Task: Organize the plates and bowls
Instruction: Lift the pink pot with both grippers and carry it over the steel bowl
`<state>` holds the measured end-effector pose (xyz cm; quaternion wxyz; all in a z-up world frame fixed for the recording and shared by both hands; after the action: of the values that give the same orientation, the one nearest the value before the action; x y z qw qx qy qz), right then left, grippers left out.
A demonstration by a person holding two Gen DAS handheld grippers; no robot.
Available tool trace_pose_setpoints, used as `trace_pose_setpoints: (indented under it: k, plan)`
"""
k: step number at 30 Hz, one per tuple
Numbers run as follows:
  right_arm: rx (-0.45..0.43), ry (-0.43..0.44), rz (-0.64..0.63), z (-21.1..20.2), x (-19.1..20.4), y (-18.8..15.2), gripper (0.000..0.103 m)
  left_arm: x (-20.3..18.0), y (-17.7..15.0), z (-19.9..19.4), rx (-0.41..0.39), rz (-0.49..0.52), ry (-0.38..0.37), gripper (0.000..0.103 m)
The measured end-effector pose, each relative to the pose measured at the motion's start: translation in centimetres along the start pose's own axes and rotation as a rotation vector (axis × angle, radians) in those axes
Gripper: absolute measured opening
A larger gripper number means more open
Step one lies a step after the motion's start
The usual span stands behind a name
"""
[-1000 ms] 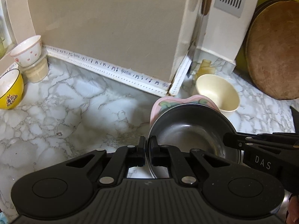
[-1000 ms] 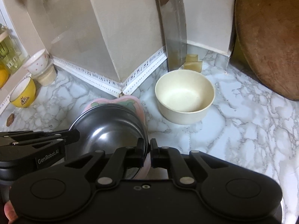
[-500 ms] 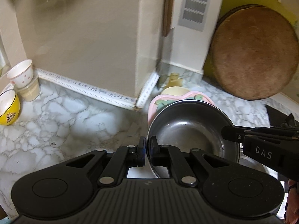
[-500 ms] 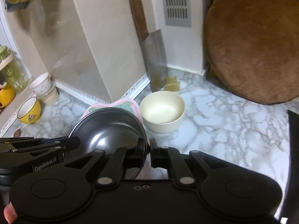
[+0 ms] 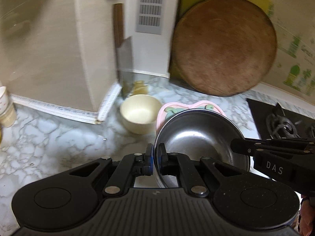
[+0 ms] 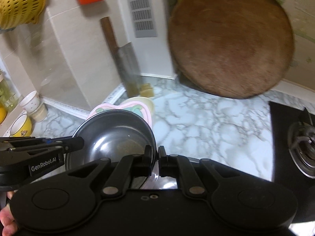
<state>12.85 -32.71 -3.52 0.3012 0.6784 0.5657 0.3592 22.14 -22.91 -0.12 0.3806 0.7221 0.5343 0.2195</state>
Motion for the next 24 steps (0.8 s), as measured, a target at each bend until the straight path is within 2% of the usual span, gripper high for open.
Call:
trace_pose_setpoints:
  k: [14,24]
  plan:
    - [0.04,-0.105,0.104,-1.1,-6.1,-4.3,0.007,-6.0,-3.0,3.3,0.091,0.071,-0.082,0.004]
    - [0.086,-0.121,0.15,0.5,-8.0,-6.7,0.008,-6.8,-5.4,6.1,0.131,0.091,-0.072,0.004]
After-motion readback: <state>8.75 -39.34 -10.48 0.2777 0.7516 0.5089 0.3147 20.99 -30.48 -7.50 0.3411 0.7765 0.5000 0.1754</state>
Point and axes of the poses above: each gripper's, at about its wrist camera, not at the fingertips, and z roughly the way its jaws point, x to its left, y to its top, the point moved 4 cm from there along z, roughly the way its jaws point, and after that the axes turned 9 degrees about -x, right-handed, at the moved point
